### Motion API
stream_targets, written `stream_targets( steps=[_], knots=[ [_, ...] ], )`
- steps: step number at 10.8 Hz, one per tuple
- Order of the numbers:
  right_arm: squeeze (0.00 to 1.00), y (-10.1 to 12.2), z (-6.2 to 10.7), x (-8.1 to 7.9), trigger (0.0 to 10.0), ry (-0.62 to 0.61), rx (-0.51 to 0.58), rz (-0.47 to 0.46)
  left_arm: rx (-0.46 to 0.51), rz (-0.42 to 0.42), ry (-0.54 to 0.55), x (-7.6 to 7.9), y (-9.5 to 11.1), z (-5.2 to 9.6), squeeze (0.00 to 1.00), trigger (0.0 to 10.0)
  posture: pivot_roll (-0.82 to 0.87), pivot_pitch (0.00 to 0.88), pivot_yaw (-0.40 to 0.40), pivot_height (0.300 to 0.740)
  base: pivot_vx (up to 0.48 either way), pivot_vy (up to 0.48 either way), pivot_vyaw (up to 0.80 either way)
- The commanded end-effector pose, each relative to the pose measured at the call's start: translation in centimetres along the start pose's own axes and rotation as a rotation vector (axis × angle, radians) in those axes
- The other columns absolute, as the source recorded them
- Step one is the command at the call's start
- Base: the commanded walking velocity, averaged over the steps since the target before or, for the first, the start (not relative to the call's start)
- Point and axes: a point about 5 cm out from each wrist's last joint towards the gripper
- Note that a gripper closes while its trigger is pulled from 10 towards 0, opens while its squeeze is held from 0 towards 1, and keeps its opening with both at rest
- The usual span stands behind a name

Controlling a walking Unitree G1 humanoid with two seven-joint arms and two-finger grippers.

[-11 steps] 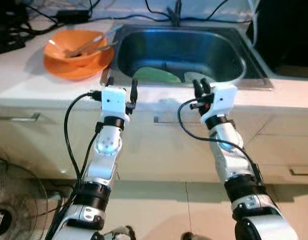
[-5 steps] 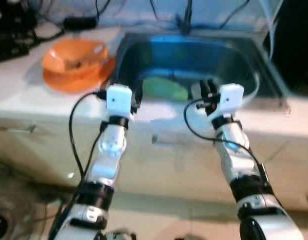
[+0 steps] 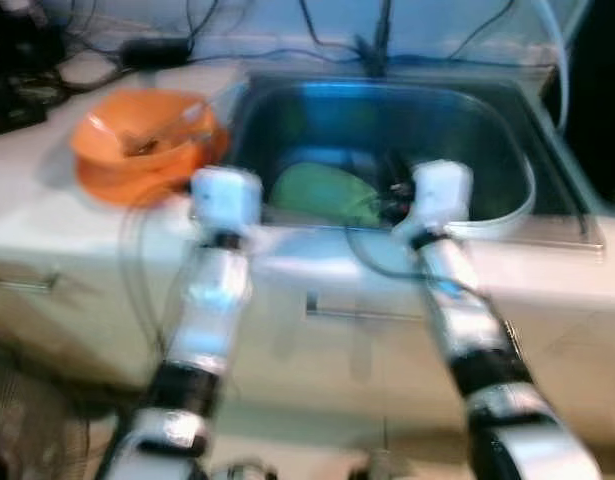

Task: Kitchen organization

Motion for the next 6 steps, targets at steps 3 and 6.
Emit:
stream_targets(
  steps=[3, 6],
  knots=[
    [0.0, -0.06, -0.17, -0.73, 10.0, 0.019, 0.0, -0.006, -0.002, -0.02, 0.032, -1.16, -0.1, -0.02, 0.0, 10.0, 0.1, 0.089, 0.009, 0.74, 0.376, 0.0, 0.0],
    [0.0, -0.06, -0.13, -0.69, 10.0, 0.013, 0.006, -0.02, 0.023, -0.034, 0.022, -0.95, 0.23, 0.01, 0.0, 10.0, 0.1, 0.09, 0.008, 0.74, 0.248, 0.0, 0.34]
  ],
)
Point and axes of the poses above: a point about 5 cm out from each wrist's last joint towards the gripper, its own z axis pointing back from the gripper into the wrist, its own y axis along the axis of the wrist's last joint, x = y × z, and after that the axes turned 8 degrees about -z, right-handed
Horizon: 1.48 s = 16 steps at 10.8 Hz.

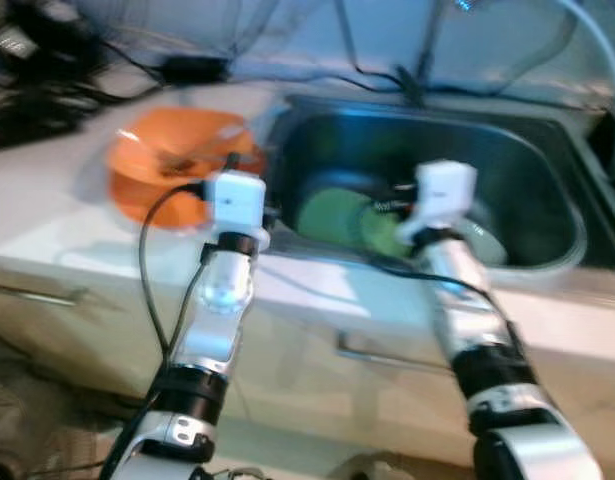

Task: Kitchen organization

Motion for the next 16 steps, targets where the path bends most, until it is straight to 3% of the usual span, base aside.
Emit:
stream_targets(
  steps=[1, 3, 4, 6, 8, 9, 12, 16],
  knots=[
    [0.0, -0.3, 0.1, -0.5, 10.0, 0.009, -0.006, -0.021, 0.009, -0.02, 0.013, -0.6, 0.1, 0.0, 0.0, 10.0, 0.1, 0.09, 0.008, 0.74, 0.0, 0.0, 0.0],
    [0.0, -0.3, 0.1, -0.6, 10.0, 0.009, -0.007, -0.027, 0.029, -0.031, -0.027, -0.4, 0.7, -0.1, 0.0, 10.0, 0.1, 0.09, 0.009, 0.74, 0.0, 0.0, 0.0],
    [0.0, -0.3, 0.0, -0.5, 10.0, 0.007, -0.007, -0.031, 0.072, -0.092, -0.09, -0.3, 1.6, -0.4, 0.0, 10.0, 0.11, 0.088, 0.009, 0.74, 0.0, 0.0, 0.0],
    [0.0, -0.3, -0.1, -0.6, 10.0, 0.006, -0.008, -0.036, 0.163, -0.384, -0.279, -0.7, 3.0, -1.3, 0.0, 10.0, 0.11, 0.08, 0.014, 0.74, 0.0, 0.0, 0.0],
    [0.0, -0.4, -0.1, -0.8, 10.0, 0.009, -0.008, -0.043, 0.177, -0.542, -0.359, -1.3, 3.4, -1.7, 0.0, 10.0, 0.12, 0.074, 0.016, 0.74, 0.0, 0.0, 0.0],
    [0.0, -0.4, -0.2, -0.9, 10.0, 0.012, -0.007, -0.047, 0.168, -0.78, -0.426, -1.5, 3.4, -2.6, 0.0, 10.0, 0.12, 0.066, 0.018, 0.74, 0.0, 0.0, 0.0],
    [0.0, -0.3, -0.3, -0.8, 10.0, 0.009, -0.002, -0.048, 0.097, -0.919, -0.435, -1.3, 2.6, -4.3, 0.0, 10.0, 0.11, 0.059, 0.02, 0.74, 0.0, 0.0, 0.0],
    [0.0, -0.3, -0.3, -0.6, 10.0, -0.002, -0.002, -0.048, 0.021, -0.966, -0.448, -1.3, 1.9, -5.0, 0.0, 10.0, 0.11, 0.068, 0.021, 0.74, 0.0, 0.0, 0.0]
  ],
)
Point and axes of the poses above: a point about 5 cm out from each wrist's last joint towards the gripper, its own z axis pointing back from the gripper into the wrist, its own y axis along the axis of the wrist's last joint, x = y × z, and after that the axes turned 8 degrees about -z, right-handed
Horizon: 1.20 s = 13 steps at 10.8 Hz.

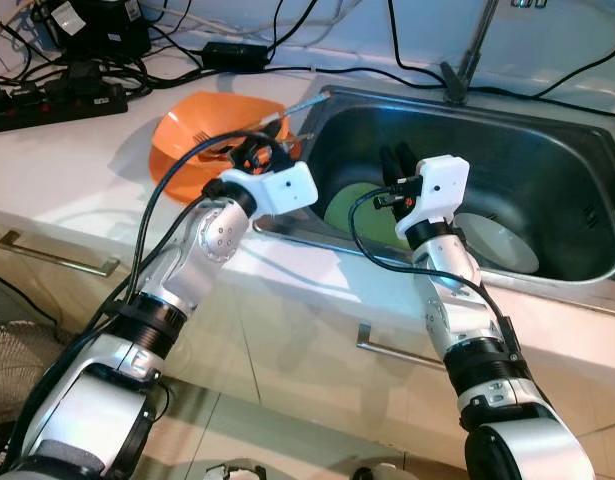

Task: Kitchen organization

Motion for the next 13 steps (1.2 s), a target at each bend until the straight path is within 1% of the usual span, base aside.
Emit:
stream_targets(
  steps=[1, 2, 3, 5, 6, 10, 12, 13],
  knots=[
    [0.0, -0.7, 0.4, 0.4, 10.0, -0.028, -0.022, -0.025, -0.015, -0.034, 0.01, -0.7, 0.0, -0.5, 0.0, 10.0, 0.11, 0.068, 0.021, 0.74, 0.0, 0.0, 0.0],
    [0.0, -0.7, 0.4, 0.4, 10.0, -0.027, -0.023, -0.026, -0.049, -0.042, 0.013, -0.9, -0.5, -0.7, 0.0, 10.0, 0.11, 0.069, 0.021, 0.74, 0.0, 0.0, 0.0],
    [0.0, -0.7, 0.4, 0.4, 10.0, -0.029, -0.024, -0.026, -0.062, -0.046, 0.015, -1.0, -0.6, -0.9, 0.0, 9.0, 0.11, 0.071, 0.02, 0.74, 0.0, 0.0, 0.0],
    [0.0, -0.7, 0.5, 0.5, 10.0, -0.032, -0.025, -0.023, -0.07, -0.043, 0.018, -0.8, -0.6, -1.1, 0.0, 0.9, 0.11, 0.073, 0.019, 0.74, 0.0, 0.0, 0.0],
    [0.0, -0.7, 0.5, 0.5, 10.0, -0.032, -0.024, -0.024, -0.072, -0.039, 0.012, -0.6, -0.6, -1.2, 0.0, 0.0, 0.11, 0.074, 0.019, 0.74, 0.0, 0.0, 0.0],
    [0.0, -0.8, 0.5, 0.5, 10.0, -0.036, -0.027, -0.025, -0.05, 0.005, 0.007, 0.1, -0.3, -1.1, 0.0, 0.0, 0.11, 0.077, 0.02, 0.74, 0.0, 0.0, 0.0],
    [0.0, -0.9, 0.6, 0.5, 10.0, -0.038, -0.031, -0.026, -0.038, 0.01, 0.011, 0.2, -0.2, -1.1, 0.0, 0.0, 0.11, 0.076, 0.021, 0.74, 0.0, 0.0, 0.0],
    [0.0, -0.9, 0.6, 0.5, 10.0, -0.038, -0.033, -0.026, -0.03, 0.02, 0.004, 0.5, -0.1, -1.0, 0.0, 0.0, 0.1, 0.077, 0.023, 0.74, 0.0, 0.0, 0.0]
  ],
)
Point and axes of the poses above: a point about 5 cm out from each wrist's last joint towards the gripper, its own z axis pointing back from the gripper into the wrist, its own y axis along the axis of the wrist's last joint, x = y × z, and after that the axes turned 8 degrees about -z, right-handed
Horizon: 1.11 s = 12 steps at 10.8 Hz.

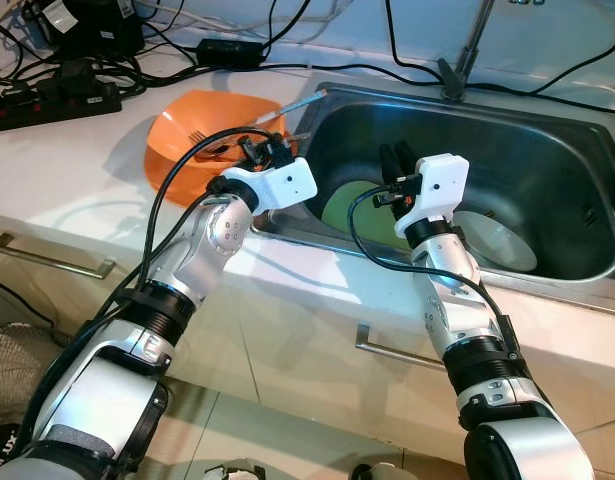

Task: Kitchen organization

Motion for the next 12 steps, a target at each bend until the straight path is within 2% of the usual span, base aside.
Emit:
stream_targets(
  steps=[1, 2, 3, 4, 5, 7, 10, 11, 12],
  knots=[
    [0.0, -1.1, 0.8, 0.6, 10.0, -0.035, -0.04, -0.024, 0.007, 0.005, -0.008, 0.4, 0.1, 0.1, 0.0, 0.0, 0.1, 0.077, 0.023, 0.74, 0.0, 0.0, 0.0],
    [0.0, -1.1, 0.8, 0.6, 10.0, -0.037, -0.039, -0.024, 0.029, 0.012, 0.028, -0.2, 0.5, 0.1, 0.0, 0.0, 0.11, 0.079, 0.022, 0.74, 0.0, 0.0, 0.0],
    [0.0, -1.1, 0.8, 0.6, 10.0, -0.037, -0.039, -0.024, 0.068, 0.019, 0.098, -1.1, 1.2, 0.2, 0.0, 10.0, 0.11, 0.078, 0.021, 0.74, 0.0, 0.0, 0.0],
    [0.0, -1.1, 0.8, 0.5, 10.0, -0.036, -0.04, -0.025, 0.094, 0.026, 0.111, -1.2, 1.6, 0.3, 0.0, 10.0, 0.11, 0.078, 0.021, 0.74, 0.0, 0.0, 0.0],
    [0.0, -1.1, 0.8, 0.5, 10.0, -0.037, -0.04, -0.026, 0.118, 0.04, 0.095, -0.8, 2.1, 0.3, 1.0, 10.0, 0.11, 0.076, 0.022, 0.74, 0.0, 0.0, 0.0],
    [0.0, -1.1, 0.8, 0.6, 10.0, -0.04, -0.039, -0.025, 0.135, 0.046, 0.071, -0.3, 2.6, 0.3, 1.0, 10.0, 0.11, 0.078, 0.021, 0.74, 0.0, 0.0, 0.0],
    [0.0, -1.2, 0.8, 0.6, 10.0, -0.04, -0.041, -0.025, 0.128, 0.027, 0.085, -0.4, 2.7, 0.3, 1.0, 10.0, 0.11, 0.079, 0.022, 0.74, 0.0, 0.0, 0.0],
    [0.0, -1.2, 0.8, 0.6, 10.0, -0.039, -0.041, -0.026, 0.133, 0.019, 0.079, -0.3, 2.8, 0.4, 0.0, 10.0, 0.11, 0.079, 0.021, 0.74, 0.0, 0.0, 0.0],
    [0.0, -1.1, 0.8, 0.6, 10.0, -0.041, -0.04, -0.026, 0.154, 0.033, 0.089, -0.5, 3.2, 0.5, 0.0, 10.0, 0.11, 0.078, 0.021, 0.74, 0.0, 0.0, 0.0]
  ],
)
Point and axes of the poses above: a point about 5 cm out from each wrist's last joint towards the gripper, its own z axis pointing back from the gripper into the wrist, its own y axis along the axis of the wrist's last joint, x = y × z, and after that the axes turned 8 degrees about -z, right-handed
